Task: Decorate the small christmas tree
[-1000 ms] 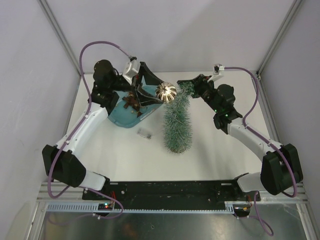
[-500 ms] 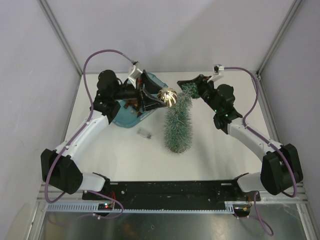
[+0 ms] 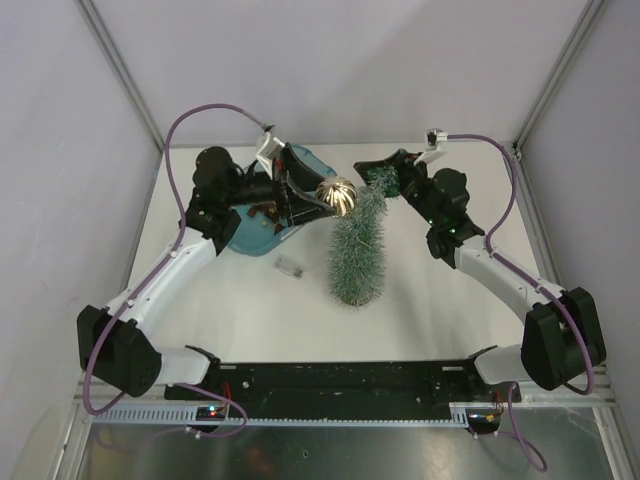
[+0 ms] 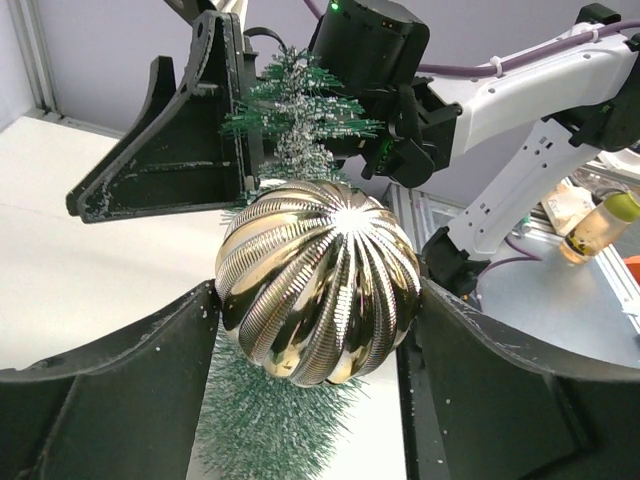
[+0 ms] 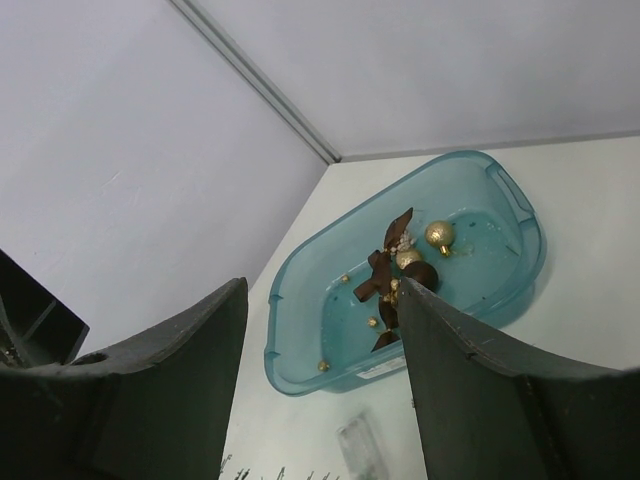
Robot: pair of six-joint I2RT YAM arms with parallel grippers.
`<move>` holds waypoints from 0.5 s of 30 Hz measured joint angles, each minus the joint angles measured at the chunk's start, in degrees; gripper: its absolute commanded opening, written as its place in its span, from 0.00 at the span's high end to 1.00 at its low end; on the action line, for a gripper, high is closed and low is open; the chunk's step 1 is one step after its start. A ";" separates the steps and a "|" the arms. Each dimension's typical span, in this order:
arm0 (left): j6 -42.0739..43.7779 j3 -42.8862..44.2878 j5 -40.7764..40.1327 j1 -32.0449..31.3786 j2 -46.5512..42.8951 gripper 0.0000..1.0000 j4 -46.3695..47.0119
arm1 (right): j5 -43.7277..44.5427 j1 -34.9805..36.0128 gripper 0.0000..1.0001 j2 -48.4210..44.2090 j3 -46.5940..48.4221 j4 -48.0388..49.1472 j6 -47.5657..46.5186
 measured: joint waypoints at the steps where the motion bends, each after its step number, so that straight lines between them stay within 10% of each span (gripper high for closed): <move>1: -0.15 -0.28 -0.13 -0.04 -0.22 0.09 0.13 | 0.00 0.04 0.34 0.00 0.00 -0.02 0.00; 15: -0.74 -6.97 -3.32 -0.50 -2.84 0.00 0.50 | 0.61 0.81 0.35 0.00 0.00 -0.09 -0.22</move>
